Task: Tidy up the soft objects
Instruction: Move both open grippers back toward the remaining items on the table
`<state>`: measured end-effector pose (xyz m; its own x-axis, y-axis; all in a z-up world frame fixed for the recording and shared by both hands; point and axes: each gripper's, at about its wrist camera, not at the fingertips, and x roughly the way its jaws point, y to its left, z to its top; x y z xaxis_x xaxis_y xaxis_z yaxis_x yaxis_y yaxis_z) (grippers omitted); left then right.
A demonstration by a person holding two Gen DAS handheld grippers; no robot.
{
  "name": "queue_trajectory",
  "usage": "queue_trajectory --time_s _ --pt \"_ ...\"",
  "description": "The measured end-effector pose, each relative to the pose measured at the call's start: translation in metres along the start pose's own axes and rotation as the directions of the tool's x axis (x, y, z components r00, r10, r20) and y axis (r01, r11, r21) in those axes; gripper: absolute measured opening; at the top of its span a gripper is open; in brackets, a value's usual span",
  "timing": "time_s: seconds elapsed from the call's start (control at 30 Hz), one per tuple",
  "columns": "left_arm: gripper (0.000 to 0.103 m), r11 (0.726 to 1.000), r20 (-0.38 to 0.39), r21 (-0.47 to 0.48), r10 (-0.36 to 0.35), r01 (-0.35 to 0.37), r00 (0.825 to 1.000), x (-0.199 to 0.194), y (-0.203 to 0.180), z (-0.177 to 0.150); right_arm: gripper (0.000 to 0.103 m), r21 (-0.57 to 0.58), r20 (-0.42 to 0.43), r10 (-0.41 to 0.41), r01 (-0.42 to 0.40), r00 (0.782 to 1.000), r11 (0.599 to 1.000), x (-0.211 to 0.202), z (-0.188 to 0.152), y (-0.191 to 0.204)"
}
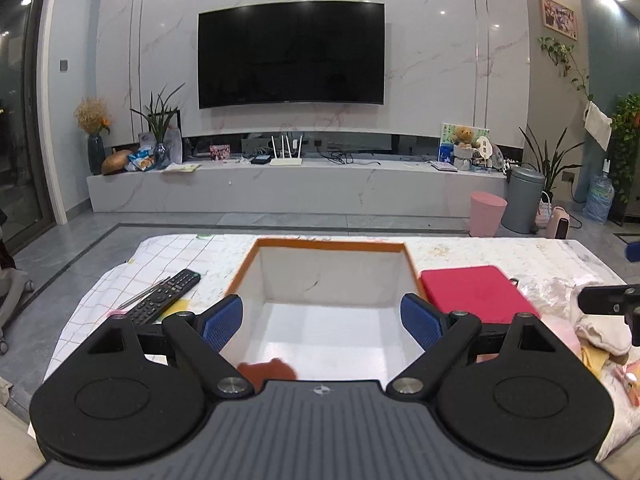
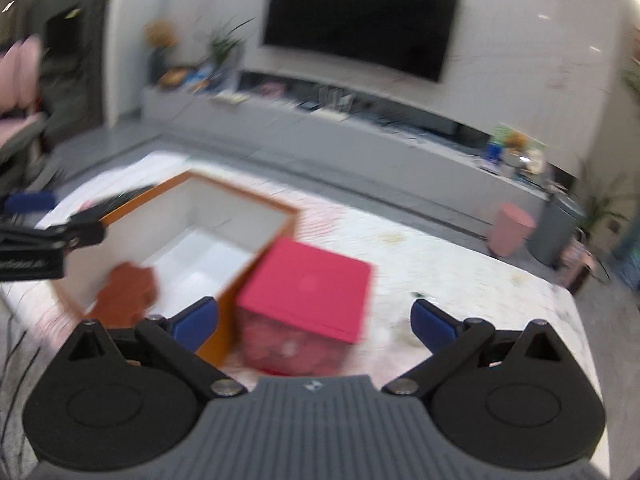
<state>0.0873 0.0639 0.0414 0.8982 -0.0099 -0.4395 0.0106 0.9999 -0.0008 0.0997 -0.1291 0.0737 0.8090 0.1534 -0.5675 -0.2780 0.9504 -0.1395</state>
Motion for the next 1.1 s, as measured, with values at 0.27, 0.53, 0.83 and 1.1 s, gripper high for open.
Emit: queue_trajectory --time_s 0.27,0.53,0.83,1.1 --pt "0.103 0.993 -0.018 0.102 -0.063 0.065 0.998 0.006 -0.085 -0.002 0.1 0.2 -0.077 -0.148 0.161 0.986 0.966 0.007 -0.053 -0.106" --pt "0.103 0.958 -0.045 0.15 -0.239 0.243 0.97 0.021 -0.165 -0.032 0.1 0.33 -0.161 -0.281 0.32 0.946 0.888 -0.01 -0.103 -0.183" --pt "0.103 0.86 -0.136 0.318 -0.374 0.398 0.917 0.032 -0.213 -0.091 0.1 0.363 -0.186 -0.297 0.346 0.937 0.865 0.005 -0.142 -0.227" --pt "0.103 0.805 -0.166 0.333 -0.463 0.491 0.871 0.035 -0.236 -0.112 0.092 0.331 -0.304 -0.198 0.298 0.932 0.895 0.044 -0.145 -0.218"
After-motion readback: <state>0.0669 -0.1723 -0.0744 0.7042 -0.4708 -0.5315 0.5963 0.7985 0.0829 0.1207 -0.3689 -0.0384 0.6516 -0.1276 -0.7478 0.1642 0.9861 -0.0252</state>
